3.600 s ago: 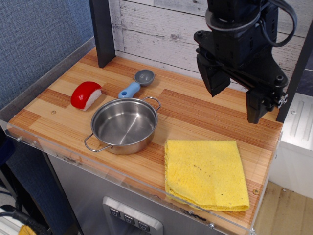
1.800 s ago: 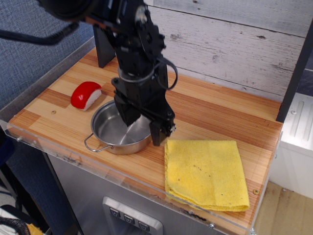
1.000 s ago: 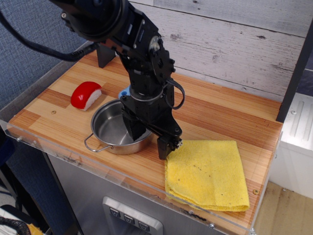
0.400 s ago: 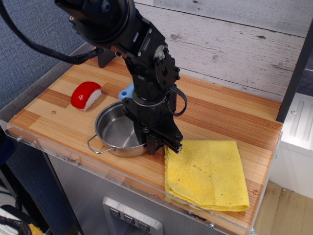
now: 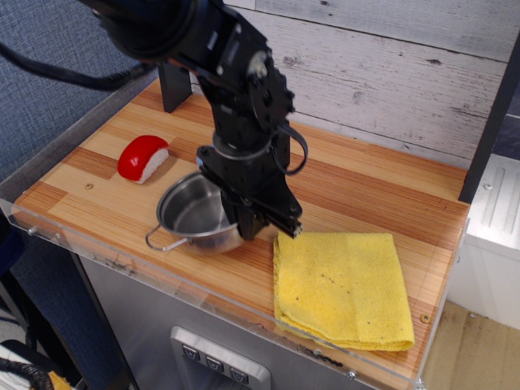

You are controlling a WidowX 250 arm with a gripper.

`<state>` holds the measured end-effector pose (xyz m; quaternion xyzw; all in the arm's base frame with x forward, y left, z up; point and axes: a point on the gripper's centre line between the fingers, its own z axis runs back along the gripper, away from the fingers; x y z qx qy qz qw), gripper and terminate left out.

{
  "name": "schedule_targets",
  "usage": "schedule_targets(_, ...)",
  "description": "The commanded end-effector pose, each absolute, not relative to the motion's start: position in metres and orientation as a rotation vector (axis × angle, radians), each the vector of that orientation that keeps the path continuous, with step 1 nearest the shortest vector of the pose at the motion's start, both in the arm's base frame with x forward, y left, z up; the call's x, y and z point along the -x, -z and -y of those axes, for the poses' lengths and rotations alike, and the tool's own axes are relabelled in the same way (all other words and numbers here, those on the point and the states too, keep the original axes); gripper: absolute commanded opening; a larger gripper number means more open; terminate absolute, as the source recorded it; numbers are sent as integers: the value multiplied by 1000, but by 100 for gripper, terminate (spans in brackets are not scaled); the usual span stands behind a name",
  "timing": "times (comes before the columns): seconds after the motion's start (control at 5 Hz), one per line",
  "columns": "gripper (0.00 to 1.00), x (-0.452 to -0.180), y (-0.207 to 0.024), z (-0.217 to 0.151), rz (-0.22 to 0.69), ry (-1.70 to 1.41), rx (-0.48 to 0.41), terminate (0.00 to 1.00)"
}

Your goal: Place the pot above the yellow cloth.

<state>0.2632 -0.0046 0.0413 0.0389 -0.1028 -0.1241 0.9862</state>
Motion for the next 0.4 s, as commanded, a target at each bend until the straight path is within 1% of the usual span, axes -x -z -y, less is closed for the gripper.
schedule_targets(0.0, 0, -277, -87, -6, 302, 203, -115, 0)
schedule_targets(0.2, 0, -294, -108, 9, 346, 216, -108, 0)
